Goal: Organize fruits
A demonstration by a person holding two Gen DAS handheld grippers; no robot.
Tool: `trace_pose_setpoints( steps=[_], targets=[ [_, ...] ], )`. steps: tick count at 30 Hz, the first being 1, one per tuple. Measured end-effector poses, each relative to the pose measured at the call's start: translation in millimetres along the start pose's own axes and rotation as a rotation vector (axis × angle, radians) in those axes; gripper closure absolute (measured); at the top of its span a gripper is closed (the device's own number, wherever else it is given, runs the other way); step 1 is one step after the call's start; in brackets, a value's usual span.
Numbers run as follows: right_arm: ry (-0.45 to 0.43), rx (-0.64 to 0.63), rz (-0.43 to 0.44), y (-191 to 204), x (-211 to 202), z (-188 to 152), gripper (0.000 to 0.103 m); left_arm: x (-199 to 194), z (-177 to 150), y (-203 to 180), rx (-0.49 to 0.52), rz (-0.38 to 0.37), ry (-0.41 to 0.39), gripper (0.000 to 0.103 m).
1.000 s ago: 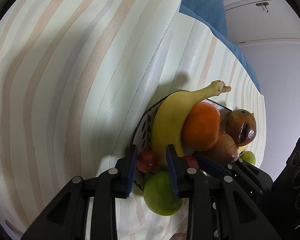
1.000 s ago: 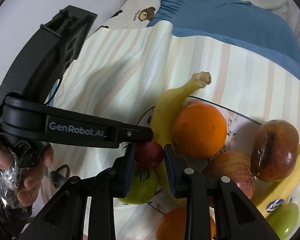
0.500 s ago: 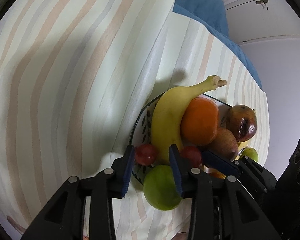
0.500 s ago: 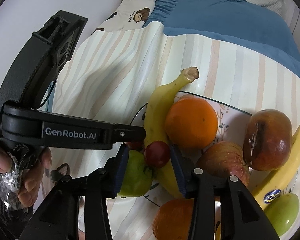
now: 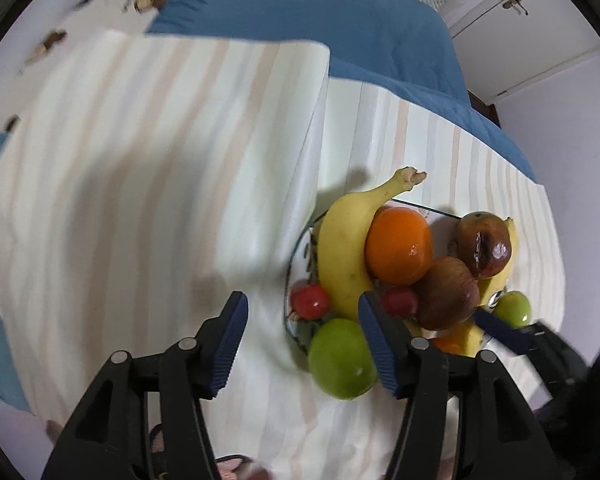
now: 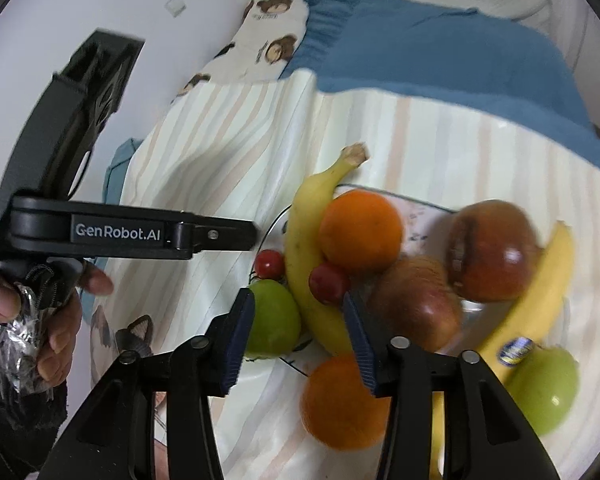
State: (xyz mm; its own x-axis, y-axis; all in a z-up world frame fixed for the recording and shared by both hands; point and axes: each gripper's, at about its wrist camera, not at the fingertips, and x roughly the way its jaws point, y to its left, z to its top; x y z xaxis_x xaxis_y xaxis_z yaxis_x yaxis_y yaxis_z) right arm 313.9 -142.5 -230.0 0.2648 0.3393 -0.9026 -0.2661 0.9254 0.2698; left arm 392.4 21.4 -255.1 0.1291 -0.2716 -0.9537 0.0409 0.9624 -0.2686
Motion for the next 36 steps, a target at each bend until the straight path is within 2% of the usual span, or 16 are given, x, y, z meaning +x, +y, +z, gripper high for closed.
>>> trace_pose_setpoints(
  steps=[1,2,3,5,8,12,17,23,29,36],
  targets=[
    [-0.022,0.025,-0.031,-2.6,-9.3,-3.7,0.037,-2.8,-3.2,-1.5,0.007,0.018,-0.015,0.047],
    [-0.033,0.048,-0.052,-6.6,-17.9,-5.1,0.032,-6.3,-8.1,-4.1,0.014,0.038,-0.032,0.042],
    [-0.044,0.077,-0.081,-8.2,-22.7,-6.0,0.029,-9.2,-12.8,-5.4,0.021,0.048,-0.044,0.033],
    [-0.068,0.147,-0.141,-17.0,-36.5,-14.2,0.021,-15.7,-24.0,-11.6,0.039,0.069,-0.072,0.022],
    [-0.098,0.208,-0.231,-24.6,-54.2,-23.7,0.009,-26.5,-39.5,-20.0,0.063,0.118,-0.121,0.011],
    [-0.116,0.227,-0.334,-22.2,-70.7,-38.5,0.004,-44.9,-60.6,-30.0,0.099,0.17,-0.183,0.004],
    [-0.172,0.224,-0.416,-14.6,-106.3,-59.3,0.003,-68.3,-85.0,-47.5,0.141,0.213,-0.245,0.002],
    [-0.221,0.244,-0.458,-5.4,-147.4,-78.4,0.003,-96.2,-108.8,-65.5,0.161,0.21,-0.304,0.002],
    [-0.26,0.255,-0.455,3.3,-180.4,-95.2,0.003,-123.0,-134.0,-82.2,0.176,0.201,-0.347,0.002],
    [-0.346,0.253,-0.43,30.2,-239.7,-126.6,0.003,-171.4,-178.1,-94.6,0.178,0.195,-0.419,0.002]
  ],
)
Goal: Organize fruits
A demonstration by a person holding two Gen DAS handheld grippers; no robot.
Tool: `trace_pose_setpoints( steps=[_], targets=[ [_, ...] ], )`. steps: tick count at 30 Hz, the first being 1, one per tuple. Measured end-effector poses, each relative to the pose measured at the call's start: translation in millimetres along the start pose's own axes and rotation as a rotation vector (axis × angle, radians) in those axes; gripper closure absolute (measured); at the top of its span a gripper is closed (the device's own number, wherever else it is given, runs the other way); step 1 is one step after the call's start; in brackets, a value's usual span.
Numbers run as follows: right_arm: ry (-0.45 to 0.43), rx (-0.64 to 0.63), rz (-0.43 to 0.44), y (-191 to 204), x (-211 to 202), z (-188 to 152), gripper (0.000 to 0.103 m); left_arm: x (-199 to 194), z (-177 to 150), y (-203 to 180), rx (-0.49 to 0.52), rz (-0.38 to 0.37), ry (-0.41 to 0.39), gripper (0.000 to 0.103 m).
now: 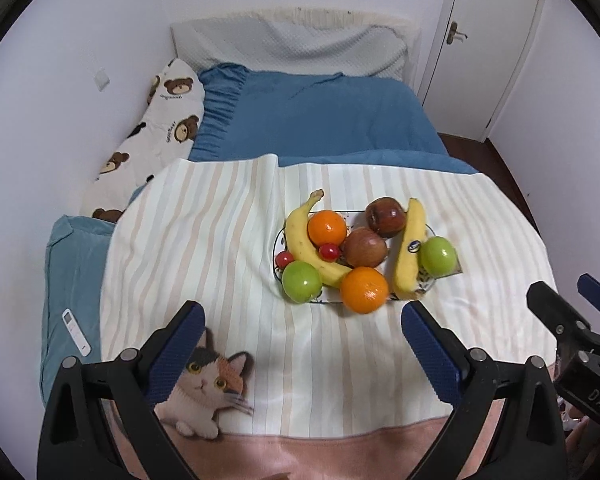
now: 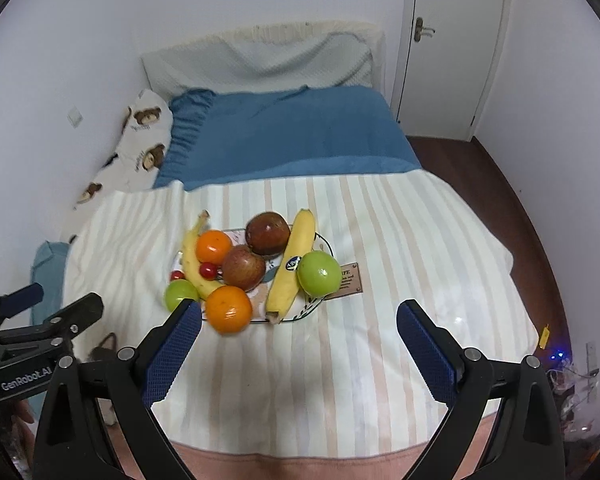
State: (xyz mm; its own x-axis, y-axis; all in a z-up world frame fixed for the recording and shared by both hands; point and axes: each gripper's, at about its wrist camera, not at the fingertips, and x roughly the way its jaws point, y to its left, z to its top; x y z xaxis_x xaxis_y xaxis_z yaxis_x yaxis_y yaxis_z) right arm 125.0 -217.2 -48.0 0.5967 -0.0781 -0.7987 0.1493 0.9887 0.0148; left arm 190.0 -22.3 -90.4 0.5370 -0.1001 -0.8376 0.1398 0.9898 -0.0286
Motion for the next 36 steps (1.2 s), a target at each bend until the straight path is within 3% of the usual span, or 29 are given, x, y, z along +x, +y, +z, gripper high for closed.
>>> trace_pose_setpoints(
  steps=[10,18,27,36],
  targets=[
    [-0.134,-0.028,-0.004,-3.5,-115.1,-25.1,0.003,-86.8,-33.1,-4.2,-0.002,0.008,-0.109,0.002],
    [-0.177,-0.045,0.024,-2.8,-168.8,-34.2,0.003,-131.3,-44.6,-6.7,0.002,0.023,-0.175,0.002],
    [-0.174,-0.061,0.045,1.6,-181.9,-37.5,0.003,-134.0,-52.1,-4.2,-0.014,0.031,-0.168,0.002],
    [-0.149,-0.044,0.045,-1.2,-140.7,-32.1,0.001,-96.2,-39.0,-0.7,-0.029,0.063,-0.152,0.0]
  ],
)
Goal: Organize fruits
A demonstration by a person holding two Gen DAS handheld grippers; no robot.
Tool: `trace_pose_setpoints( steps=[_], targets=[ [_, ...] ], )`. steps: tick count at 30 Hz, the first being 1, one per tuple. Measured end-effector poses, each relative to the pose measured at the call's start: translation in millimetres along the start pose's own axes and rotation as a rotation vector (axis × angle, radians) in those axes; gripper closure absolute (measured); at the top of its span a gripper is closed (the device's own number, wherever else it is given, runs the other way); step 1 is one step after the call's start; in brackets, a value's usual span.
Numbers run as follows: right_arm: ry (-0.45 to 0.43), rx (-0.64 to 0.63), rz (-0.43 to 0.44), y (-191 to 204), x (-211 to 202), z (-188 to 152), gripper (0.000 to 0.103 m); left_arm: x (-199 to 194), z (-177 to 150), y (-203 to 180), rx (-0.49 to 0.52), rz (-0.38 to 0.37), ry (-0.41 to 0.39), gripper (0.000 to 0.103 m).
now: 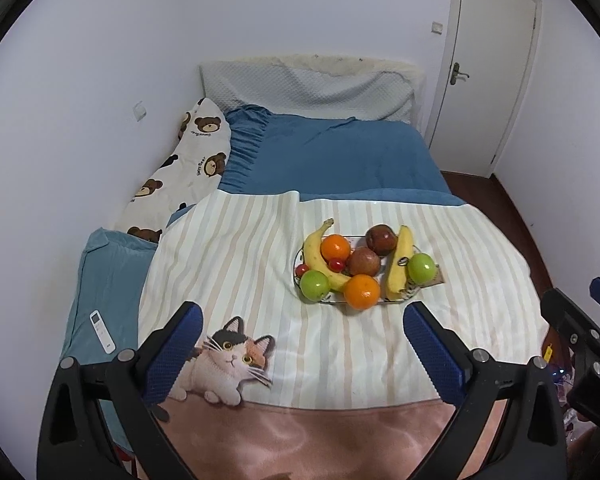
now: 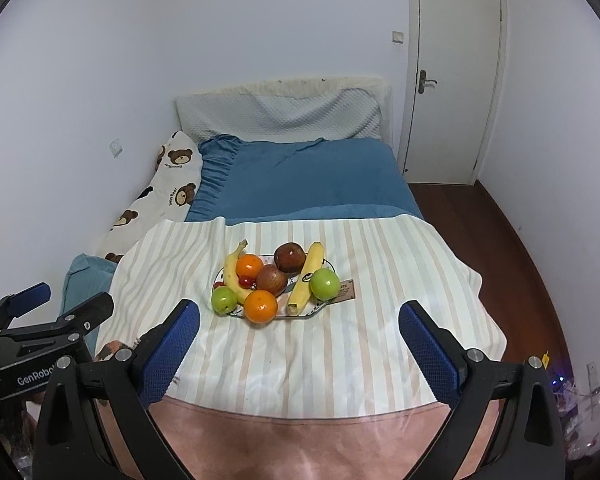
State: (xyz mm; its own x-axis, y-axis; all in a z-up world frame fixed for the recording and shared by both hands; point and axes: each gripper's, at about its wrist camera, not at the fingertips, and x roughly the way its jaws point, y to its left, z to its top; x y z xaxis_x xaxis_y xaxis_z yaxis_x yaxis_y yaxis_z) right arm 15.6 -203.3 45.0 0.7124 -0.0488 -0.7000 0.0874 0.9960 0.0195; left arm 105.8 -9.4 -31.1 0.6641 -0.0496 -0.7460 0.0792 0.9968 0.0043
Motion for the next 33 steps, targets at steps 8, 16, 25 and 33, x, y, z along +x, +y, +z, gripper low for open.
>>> trace_pose_setpoints(
  steps=[8,16,25,33],
  targets=[
    [-0.001,0.007,-0.029,-5.4,60.0,3.1,0.001,50.9,9.6,-3.5,-0.012,0.024,0.03,0.0],
    [0.014,0.02,-0.063,-13.0,117.9,6.4,0.001,97.9,12.9,-15.3,0.009,0.059,0.06,0.0],
    [0.052,0.005,-0.085,-15.7,162.6,5.5,0.001,130.5,16.0,-24.5,0.029,0.069,0.097,0.0],
    [0.078,0.005,-0.082,-15.3,182.6,1.7,0.001,143.4,17.7,-27.3,0.038,0.069,0.115,0.0]
  ],
)
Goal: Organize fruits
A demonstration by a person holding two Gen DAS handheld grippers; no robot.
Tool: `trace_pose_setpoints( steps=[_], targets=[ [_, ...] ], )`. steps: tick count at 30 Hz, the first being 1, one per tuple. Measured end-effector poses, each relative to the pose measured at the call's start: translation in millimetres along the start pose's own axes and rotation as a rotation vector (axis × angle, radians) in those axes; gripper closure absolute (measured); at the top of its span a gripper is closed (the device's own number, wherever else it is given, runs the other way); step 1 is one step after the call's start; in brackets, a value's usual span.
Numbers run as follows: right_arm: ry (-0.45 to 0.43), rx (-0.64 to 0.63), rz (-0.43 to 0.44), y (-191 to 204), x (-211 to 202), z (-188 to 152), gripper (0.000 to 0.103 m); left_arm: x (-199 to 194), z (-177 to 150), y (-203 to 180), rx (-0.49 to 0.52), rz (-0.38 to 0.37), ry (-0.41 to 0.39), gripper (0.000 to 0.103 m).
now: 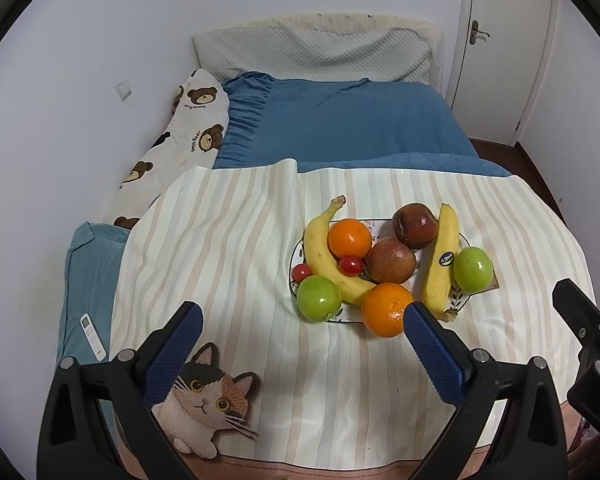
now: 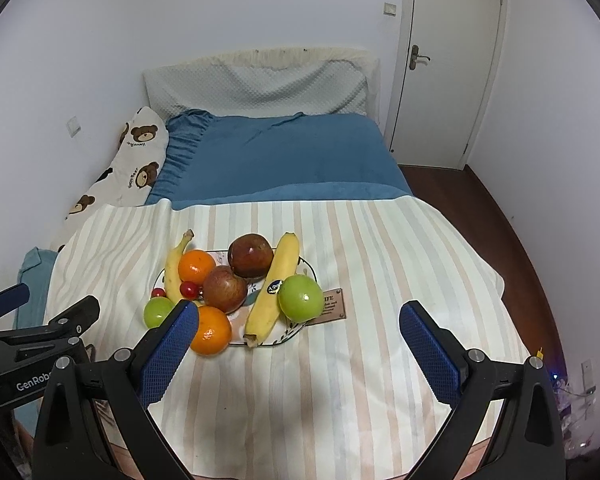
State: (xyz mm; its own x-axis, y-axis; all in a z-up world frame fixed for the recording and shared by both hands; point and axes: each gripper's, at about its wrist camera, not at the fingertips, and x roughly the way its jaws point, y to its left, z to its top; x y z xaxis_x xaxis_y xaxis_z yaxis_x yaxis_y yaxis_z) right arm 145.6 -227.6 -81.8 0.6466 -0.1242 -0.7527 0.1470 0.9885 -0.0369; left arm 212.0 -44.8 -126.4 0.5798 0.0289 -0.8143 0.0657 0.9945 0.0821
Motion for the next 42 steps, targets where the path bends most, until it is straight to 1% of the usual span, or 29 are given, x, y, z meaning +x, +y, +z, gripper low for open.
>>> trace_pose_setpoints(
  steps=[14,42],
  targets=[
    [0.022,0.006,-0.005,1.8,9.8,-2.4,0.001,2.9,1.4,-1.2,-0.001,-0.004,0.0,0.0],
    [0.02,0.014,0.0,2.9,10.8,-2.3,0.001,-3.1,1.9,1.4,-0.01,-0.004,-0.014,0.0]
  ],
)
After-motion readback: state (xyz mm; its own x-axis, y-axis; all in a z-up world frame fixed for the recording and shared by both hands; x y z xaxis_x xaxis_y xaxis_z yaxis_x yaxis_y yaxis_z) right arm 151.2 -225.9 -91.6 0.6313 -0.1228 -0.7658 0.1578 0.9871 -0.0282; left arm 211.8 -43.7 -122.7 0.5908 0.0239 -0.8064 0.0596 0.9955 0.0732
